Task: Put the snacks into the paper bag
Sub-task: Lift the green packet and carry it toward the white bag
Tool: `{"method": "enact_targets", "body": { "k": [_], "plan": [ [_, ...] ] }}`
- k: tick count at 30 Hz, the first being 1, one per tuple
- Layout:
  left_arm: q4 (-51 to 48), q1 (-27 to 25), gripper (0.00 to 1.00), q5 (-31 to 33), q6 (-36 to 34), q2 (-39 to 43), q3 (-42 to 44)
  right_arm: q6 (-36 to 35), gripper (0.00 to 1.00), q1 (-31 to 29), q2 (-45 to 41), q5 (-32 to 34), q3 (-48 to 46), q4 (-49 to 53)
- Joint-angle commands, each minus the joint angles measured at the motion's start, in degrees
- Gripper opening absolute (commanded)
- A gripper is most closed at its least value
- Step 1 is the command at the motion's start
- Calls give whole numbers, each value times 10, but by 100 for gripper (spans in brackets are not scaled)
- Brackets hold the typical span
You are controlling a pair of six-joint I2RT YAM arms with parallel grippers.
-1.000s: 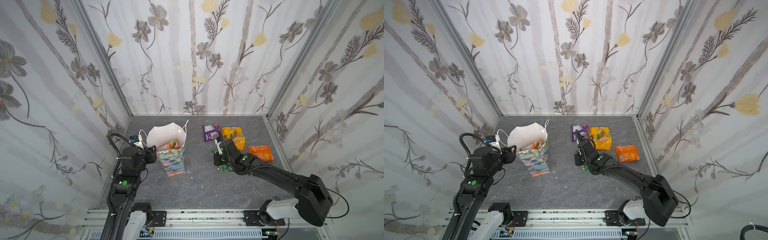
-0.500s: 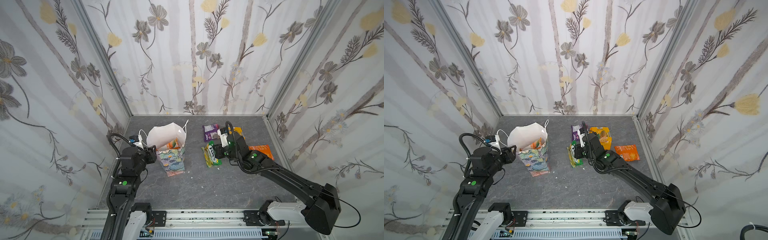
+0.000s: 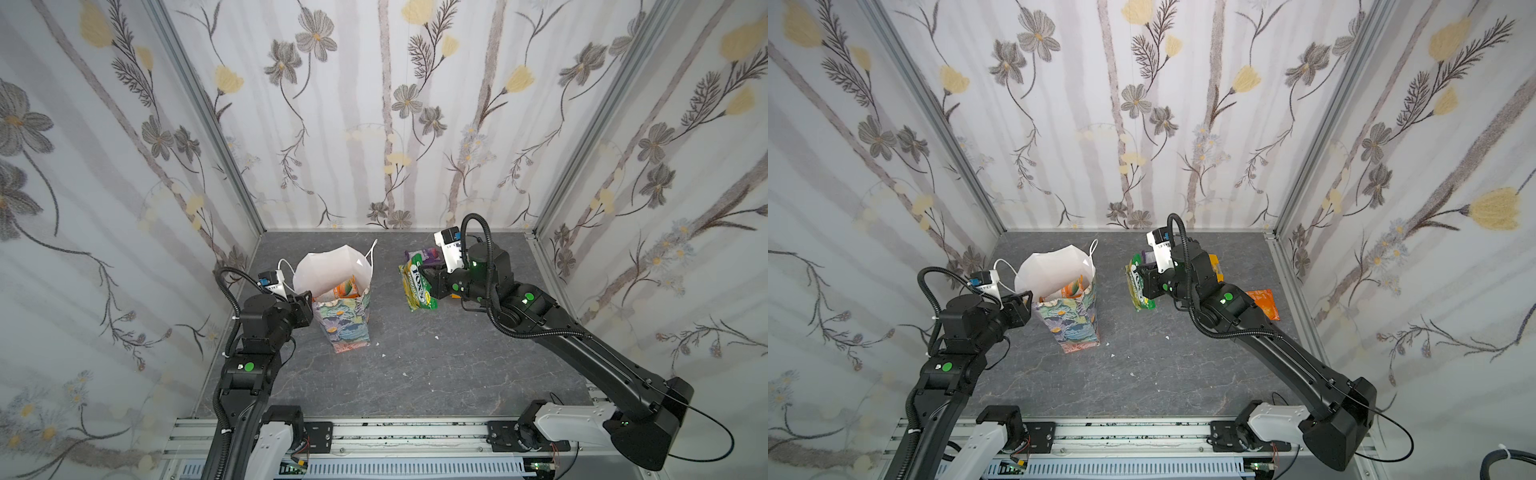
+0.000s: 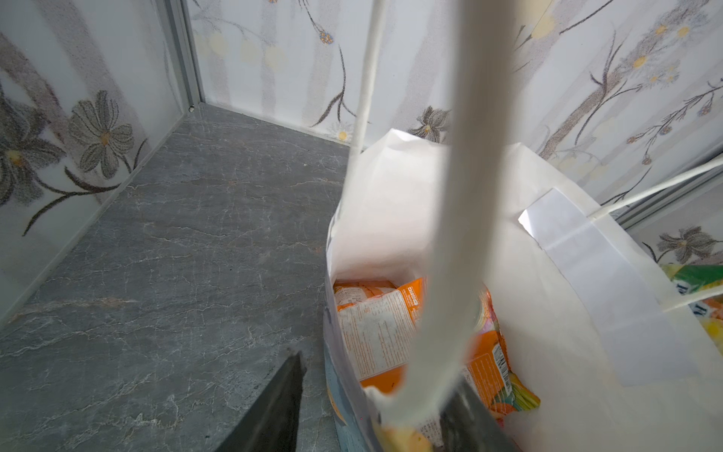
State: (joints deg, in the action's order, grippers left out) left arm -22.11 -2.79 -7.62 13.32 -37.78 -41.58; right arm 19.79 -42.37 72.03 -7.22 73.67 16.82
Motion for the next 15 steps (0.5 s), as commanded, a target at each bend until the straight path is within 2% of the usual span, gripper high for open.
{"method": "enact_targets", "body": {
  "k": [1, 15],
  "plan": [
    [6, 0, 54, -1, -6, 0, 1, -18, 0, -3, 2, -22, 25, -12],
    [6, 1, 54, 1, -6, 1, 1, -33, 0, -38, 27, -61, 123, -20]
  ]
}}
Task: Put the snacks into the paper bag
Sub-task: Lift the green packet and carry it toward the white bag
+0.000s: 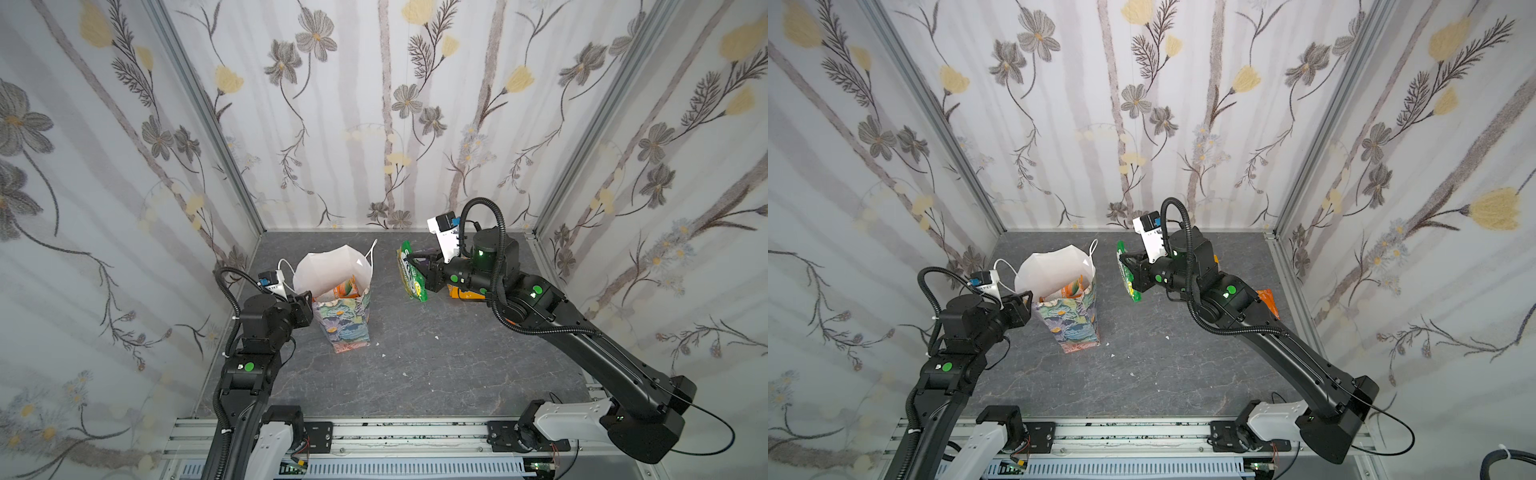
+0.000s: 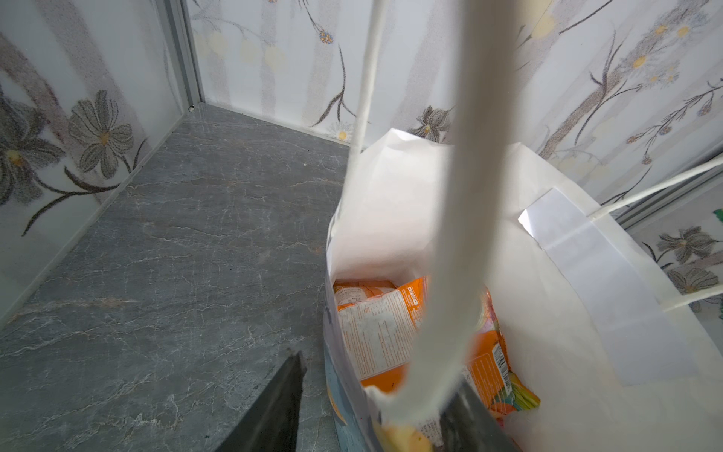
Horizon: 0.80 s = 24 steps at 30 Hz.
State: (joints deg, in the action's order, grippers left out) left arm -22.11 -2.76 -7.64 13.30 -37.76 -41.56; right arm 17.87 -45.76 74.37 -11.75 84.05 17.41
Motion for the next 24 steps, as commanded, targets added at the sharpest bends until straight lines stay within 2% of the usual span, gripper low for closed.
{"method": "enact_targets", "body": {
  "k": [1, 13, 24],
  "plan": [
    [6, 0, 54, 1, -5, 1, 1, -12, 0, -5, 6, -27, 27, -31],
    [6, 0, 54, 5, -5, 4, 1, -17, 0, -58, 64, -57, 129, -58],
    [5, 0, 54, 6, -5, 2, 1, -16, 0, -96, 136, -24, 243, -23]
  ]
}}
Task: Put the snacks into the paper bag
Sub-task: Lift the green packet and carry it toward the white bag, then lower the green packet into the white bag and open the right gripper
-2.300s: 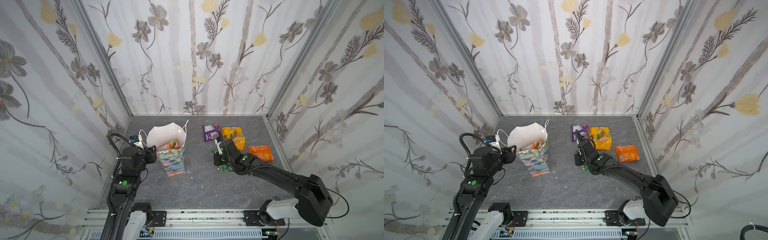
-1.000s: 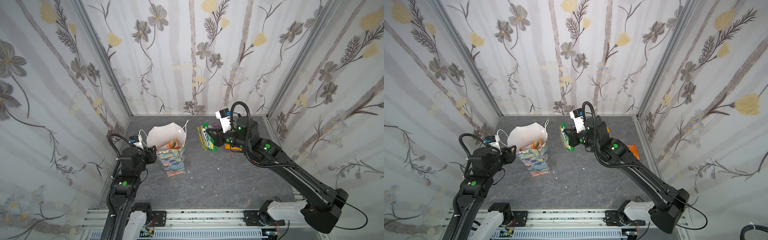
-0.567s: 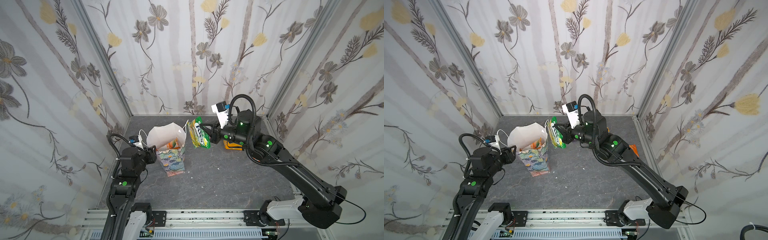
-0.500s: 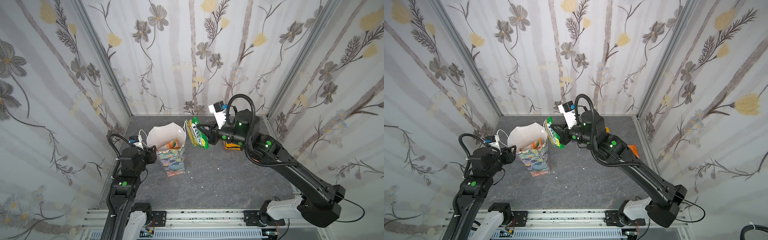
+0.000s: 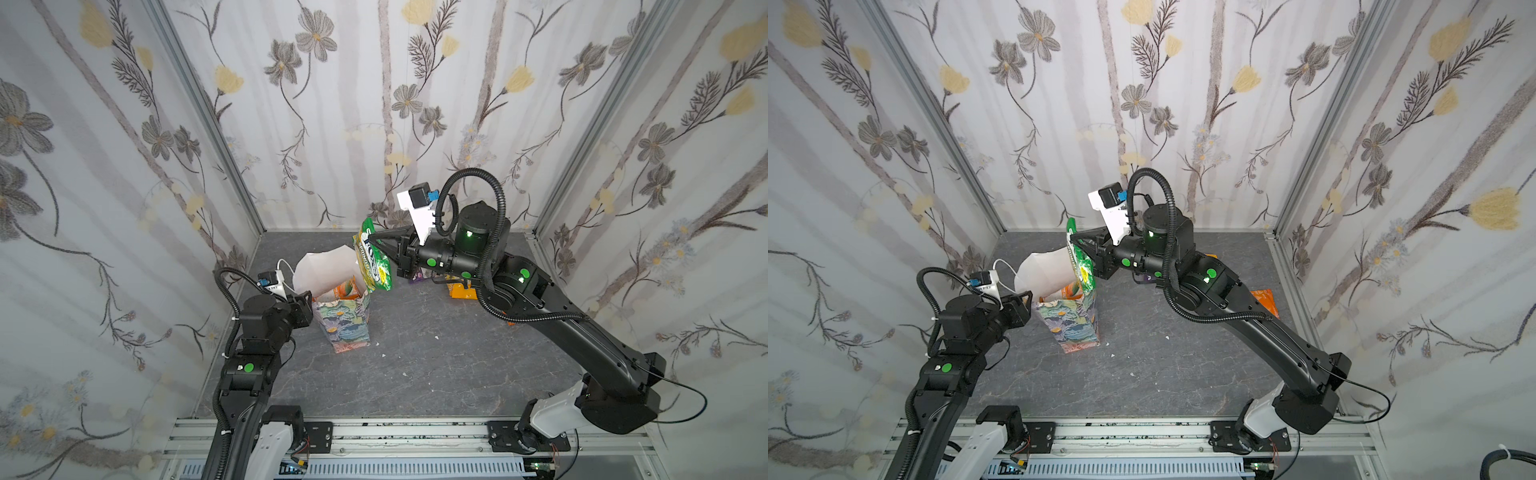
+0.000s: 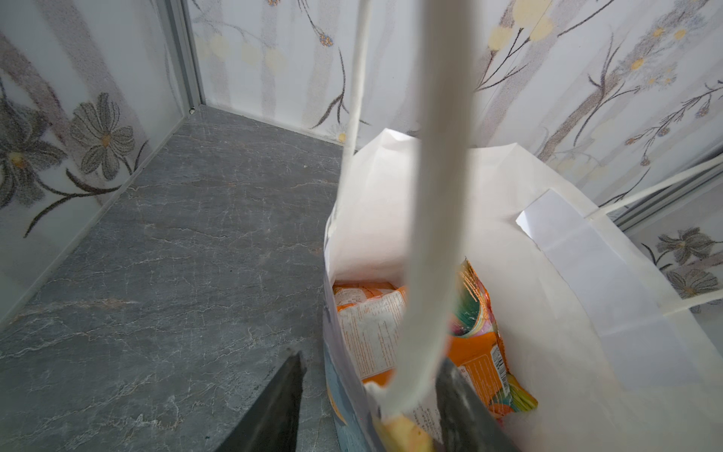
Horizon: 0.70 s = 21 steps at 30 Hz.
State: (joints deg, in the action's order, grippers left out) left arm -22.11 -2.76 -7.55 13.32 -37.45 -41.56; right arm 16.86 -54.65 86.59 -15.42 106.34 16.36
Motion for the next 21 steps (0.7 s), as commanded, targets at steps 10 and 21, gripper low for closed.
{"method": "enact_targets", "body": {
  "k": [10, 21],
  "plan": [
    [5, 0, 54, 4, -6, 1, 1, -11, 0, -16, 88, 77, 59, 13],
    [6, 0, 54, 3, -6, 5, 1, -31, 0, -17, 132, 181, 98, 87]
  ]
}}
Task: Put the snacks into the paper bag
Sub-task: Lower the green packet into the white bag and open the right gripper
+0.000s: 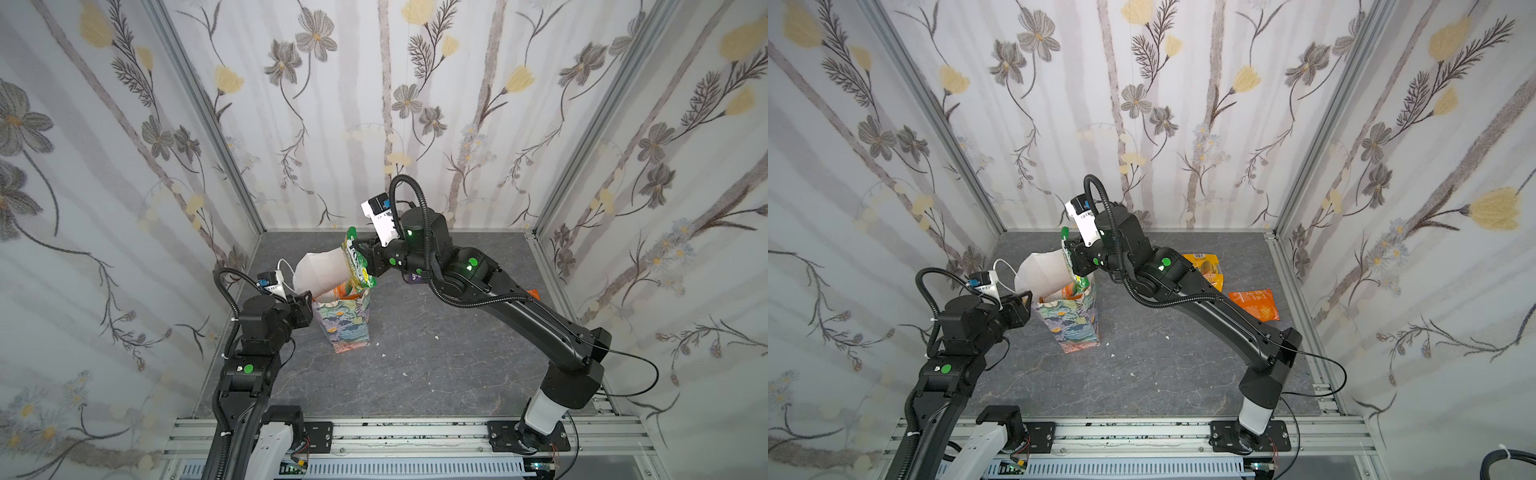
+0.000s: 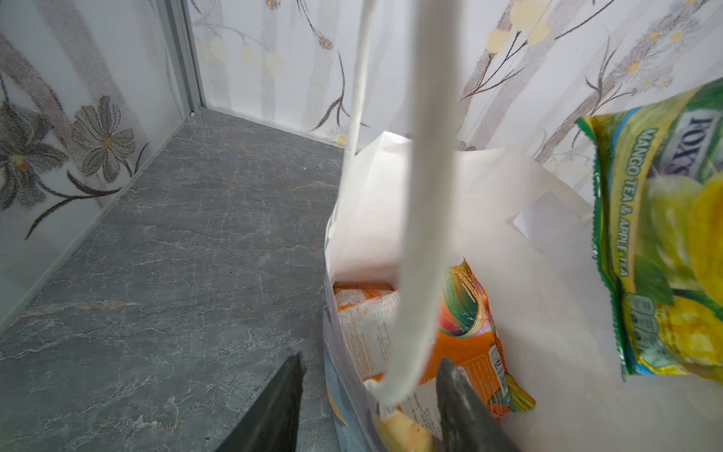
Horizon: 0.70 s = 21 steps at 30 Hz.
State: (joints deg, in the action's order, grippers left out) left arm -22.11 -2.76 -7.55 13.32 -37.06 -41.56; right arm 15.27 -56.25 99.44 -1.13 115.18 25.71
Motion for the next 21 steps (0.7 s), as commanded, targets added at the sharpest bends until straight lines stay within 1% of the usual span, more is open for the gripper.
{"method": "enact_targets", "body": {
  "k": [1, 8, 14, 17, 21],
  "plan": [
    [6, 0, 54, 3, -6, 1, 0, -17, 0, -1, 8, 39, 16, 2],
    [6, 0, 54, 5, -5, 4, 1, -25, 0, -2, 29, 52, 44, 58],
    [6, 0, 54, 6, -6, 6, 1, -37, 0, -5, 66, 78, 80, 96],
    [6, 0, 54, 7, -6, 7, 2, -43, 0, -7, 80, 99, 86, 103],
    [6, 0, 54, 7, -6, 7, 2, -41, 0, -8, 91, 97, 86, 95]
  ]
}}
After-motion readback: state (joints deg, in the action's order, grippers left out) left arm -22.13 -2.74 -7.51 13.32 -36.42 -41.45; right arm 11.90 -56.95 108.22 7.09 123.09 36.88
